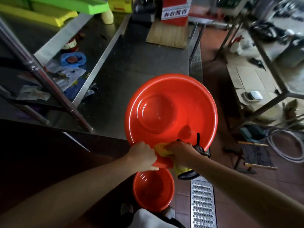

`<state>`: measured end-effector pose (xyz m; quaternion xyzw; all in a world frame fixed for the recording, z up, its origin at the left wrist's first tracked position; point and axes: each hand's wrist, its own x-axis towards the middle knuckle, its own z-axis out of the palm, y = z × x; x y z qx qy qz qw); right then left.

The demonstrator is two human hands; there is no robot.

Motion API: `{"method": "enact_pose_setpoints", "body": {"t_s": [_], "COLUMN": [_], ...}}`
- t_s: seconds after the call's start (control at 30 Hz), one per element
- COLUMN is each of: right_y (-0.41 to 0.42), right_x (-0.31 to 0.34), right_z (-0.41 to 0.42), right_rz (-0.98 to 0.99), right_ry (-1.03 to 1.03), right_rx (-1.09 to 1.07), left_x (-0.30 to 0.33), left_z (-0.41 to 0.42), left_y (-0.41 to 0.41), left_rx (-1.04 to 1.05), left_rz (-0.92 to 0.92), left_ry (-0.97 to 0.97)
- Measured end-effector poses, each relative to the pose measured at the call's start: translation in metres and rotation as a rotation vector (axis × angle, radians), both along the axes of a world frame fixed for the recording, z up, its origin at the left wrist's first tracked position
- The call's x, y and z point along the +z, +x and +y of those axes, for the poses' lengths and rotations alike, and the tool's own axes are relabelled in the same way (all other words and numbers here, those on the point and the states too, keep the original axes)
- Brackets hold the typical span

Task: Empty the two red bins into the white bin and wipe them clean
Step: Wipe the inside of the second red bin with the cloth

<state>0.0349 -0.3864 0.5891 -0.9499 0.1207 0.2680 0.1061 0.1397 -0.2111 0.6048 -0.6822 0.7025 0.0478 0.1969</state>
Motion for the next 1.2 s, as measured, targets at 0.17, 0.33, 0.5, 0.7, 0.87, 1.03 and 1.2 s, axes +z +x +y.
{"method": "enact_pose_setpoints", "body": {"t_s": [0.17,0.33,0.5,0.7,0.87,1.03,1.2], "right_y": [0.057,0.083,0.055,0.046,0.056,0.07,0.098], "right_x": [0.025,0.043,0.048,0.047,0.052,0.065,0.07], "right_z": [-0.016,-0.028,-0.038,-0.041,-0.049,-0.058,-0.055], "right_rz": [-0.336,-0.288,-0.33,-0.394,-0.365,-0.338,-0.262], "right_ry": [-0.107,-0.191,-0.108,-0.127,-0.106,-0.082,-0.11], "right_rx": [0.024,0.047,0.032,0.061,0.066,0.066,0.113], "left_x": [0.01,0.018,0.027,0.034,0.031,0.038,0.046], "left_z": [-0.003,0.003,0.001,-0.009,-0.017,-0.003,0.012], "left_y": [-0.003,0.001,0.021,0.038,0.036,0.053,0.079], "left_rx": [-0.062,-0.032,0.113,0.303,0.427,0.554,0.619], "left_rz": [0.0,0.0,0.008,0.143,0.099,0.093,0.103], "left_ry": [-0.079,-0.269,-0.494,-0.481,-0.439,-0.435,-0.439]}}
